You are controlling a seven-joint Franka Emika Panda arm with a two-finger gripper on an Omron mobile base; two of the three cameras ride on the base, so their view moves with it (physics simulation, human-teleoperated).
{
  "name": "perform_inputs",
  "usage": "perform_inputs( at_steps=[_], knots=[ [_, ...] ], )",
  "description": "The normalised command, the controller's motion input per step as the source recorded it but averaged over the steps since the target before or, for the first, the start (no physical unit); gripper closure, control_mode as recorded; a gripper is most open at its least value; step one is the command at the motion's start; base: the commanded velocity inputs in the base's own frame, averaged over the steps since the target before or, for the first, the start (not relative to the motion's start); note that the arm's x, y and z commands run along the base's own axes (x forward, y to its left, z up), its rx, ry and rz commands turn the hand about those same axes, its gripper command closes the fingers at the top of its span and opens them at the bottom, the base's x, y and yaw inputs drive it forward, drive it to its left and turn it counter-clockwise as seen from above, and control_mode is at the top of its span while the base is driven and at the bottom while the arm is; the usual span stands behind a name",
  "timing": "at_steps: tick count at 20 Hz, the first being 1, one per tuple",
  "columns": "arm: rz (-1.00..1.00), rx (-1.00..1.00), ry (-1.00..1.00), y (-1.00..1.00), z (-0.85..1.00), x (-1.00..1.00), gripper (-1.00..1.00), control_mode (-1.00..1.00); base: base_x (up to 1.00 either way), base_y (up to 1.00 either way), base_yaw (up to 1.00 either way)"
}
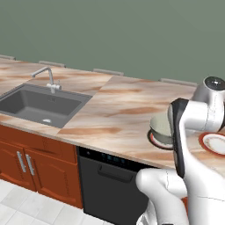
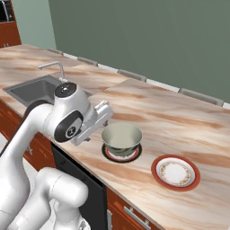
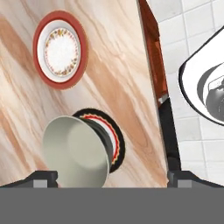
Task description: Move the bowls from the cabinet to the plates on the dining table.
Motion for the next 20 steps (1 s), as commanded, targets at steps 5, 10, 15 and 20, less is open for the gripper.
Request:
perform_inputs(
  at_steps=[5,10,15,20],
  knots=[
    [0.03,0.01,0.0,0.01,0.46,-0.3,-1.0,-1.0,0.0,0.0,0.0],
    [0.03,0.03,0.03,-0.01,0.45,-0.27,-1.0,-1.0,0.0,0.0,0.0],
    [0.04,0.03,0.09,-0.01,0.38,-0.28,-1.0,-1.0,0.0,0.0,0.0],
    [0.04,-0.01,0.05,0.02,0.26,-0.32,-1.0,-1.0,0.0,0.0,0.0]
  ],
)
